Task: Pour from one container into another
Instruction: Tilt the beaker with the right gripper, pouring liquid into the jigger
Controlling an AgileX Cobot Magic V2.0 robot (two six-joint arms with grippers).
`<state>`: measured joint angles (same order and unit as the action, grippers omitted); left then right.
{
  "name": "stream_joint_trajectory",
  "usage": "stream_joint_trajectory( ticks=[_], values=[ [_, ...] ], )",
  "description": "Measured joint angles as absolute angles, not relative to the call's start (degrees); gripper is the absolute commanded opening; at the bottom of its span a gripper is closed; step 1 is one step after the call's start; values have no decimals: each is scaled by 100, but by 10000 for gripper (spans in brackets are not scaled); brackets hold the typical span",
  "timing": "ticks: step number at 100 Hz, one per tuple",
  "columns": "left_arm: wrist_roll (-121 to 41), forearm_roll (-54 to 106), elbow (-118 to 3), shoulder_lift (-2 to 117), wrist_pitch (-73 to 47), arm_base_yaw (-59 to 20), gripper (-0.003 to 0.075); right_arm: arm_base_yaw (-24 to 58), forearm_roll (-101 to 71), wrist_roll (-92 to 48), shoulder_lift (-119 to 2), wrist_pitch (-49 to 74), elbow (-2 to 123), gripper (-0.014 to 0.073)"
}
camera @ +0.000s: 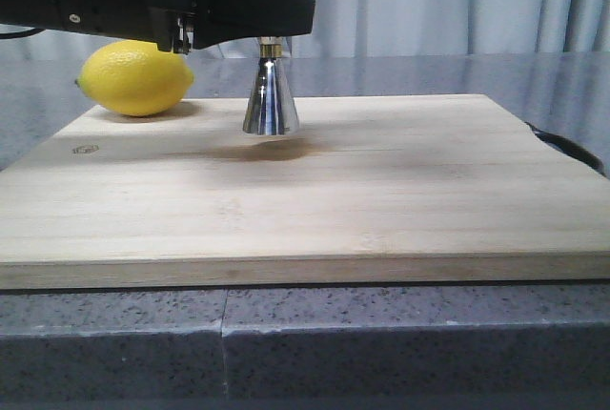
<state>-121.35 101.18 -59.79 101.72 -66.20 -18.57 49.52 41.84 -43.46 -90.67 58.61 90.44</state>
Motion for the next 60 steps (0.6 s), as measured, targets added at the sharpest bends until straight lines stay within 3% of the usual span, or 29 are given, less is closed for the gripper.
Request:
stream_joint_trajectory(
  ticks=[60],
  values=[
    [-12135,10114,-5979,10185,-6620,-1857,238,4952,4184,-4355,-9067,5896,9044,257]
  ],
)
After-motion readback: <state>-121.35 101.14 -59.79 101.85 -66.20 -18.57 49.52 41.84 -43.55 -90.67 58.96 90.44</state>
